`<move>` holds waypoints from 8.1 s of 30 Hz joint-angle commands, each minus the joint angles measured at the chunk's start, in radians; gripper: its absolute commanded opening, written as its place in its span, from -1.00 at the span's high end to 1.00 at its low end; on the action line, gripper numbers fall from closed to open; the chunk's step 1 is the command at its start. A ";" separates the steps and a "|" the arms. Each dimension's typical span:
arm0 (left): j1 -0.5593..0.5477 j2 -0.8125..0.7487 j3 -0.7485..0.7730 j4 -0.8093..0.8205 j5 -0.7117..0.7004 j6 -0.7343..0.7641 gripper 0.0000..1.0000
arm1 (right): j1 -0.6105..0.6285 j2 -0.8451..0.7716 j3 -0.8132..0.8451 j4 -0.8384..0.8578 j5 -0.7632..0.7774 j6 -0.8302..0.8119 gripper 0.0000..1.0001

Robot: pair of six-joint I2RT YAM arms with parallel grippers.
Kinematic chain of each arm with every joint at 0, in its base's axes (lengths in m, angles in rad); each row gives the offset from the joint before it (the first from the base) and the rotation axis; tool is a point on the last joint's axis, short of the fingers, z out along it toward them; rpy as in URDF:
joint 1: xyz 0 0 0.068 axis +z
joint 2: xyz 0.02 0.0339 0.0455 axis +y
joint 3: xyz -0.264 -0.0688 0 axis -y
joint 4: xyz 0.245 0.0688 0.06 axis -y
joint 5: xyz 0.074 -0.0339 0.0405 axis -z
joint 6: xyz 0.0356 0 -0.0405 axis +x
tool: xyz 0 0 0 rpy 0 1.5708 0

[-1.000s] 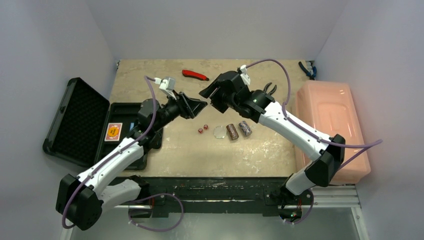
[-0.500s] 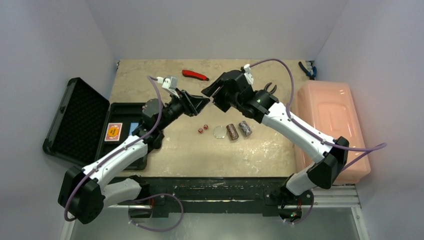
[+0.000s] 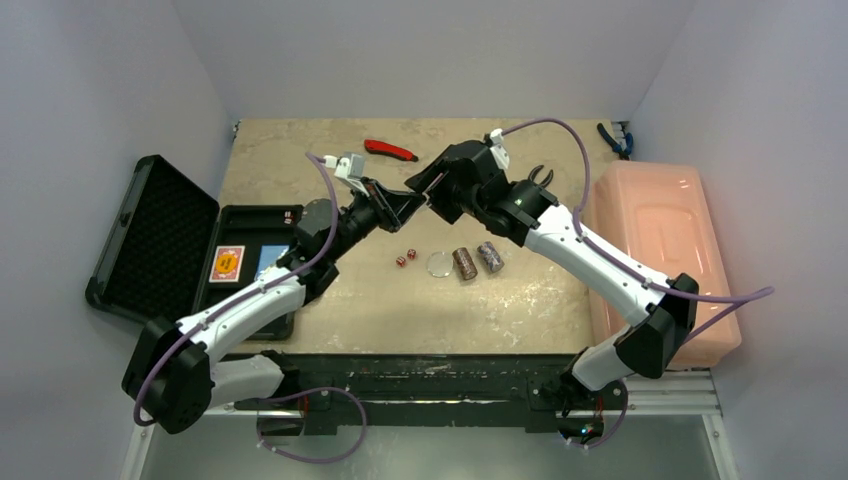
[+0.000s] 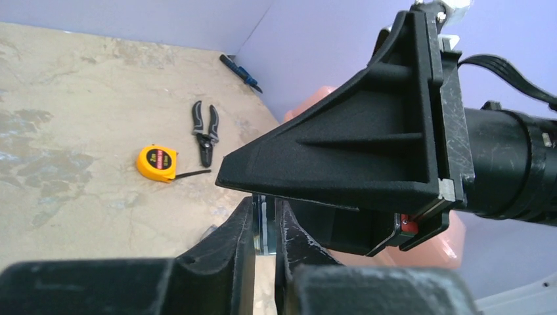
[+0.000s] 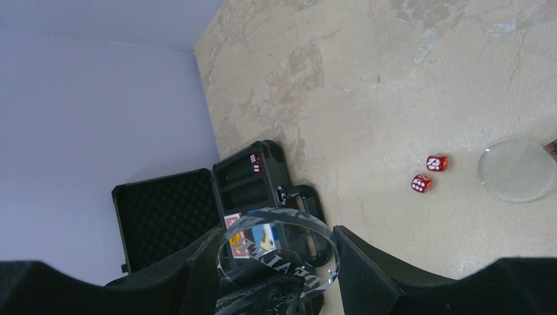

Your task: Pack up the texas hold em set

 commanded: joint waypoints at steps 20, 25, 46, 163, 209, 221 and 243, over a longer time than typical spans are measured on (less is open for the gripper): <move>-0.018 -0.051 0.024 -0.066 -0.046 0.024 1.00 | -0.016 -0.154 -0.084 0.125 0.045 -0.047 -0.98; -0.017 -0.103 0.041 -0.209 -0.121 0.092 1.00 | -0.021 -0.185 -0.090 0.101 0.093 -0.066 -0.98; 0.292 -0.236 0.173 -0.866 -0.446 0.069 1.00 | -0.040 -0.276 -0.159 0.037 0.214 -0.127 -0.98; 0.892 0.426 0.522 -1.506 -0.772 0.409 1.00 | -0.115 -0.252 -0.253 -0.010 0.072 -0.222 -0.98; 0.857 0.005 0.365 -1.337 -0.439 0.403 -1.00 | -0.116 -0.263 -0.299 0.038 0.083 -0.443 -0.98; 0.839 -0.169 0.293 -1.283 -0.280 0.384 -1.00 | -0.114 -0.196 -0.314 0.065 -0.053 -0.703 -0.98; 0.740 -0.273 0.276 -1.221 -0.065 0.382 -0.95 | -0.005 0.172 -0.131 -0.175 0.040 -0.538 -0.98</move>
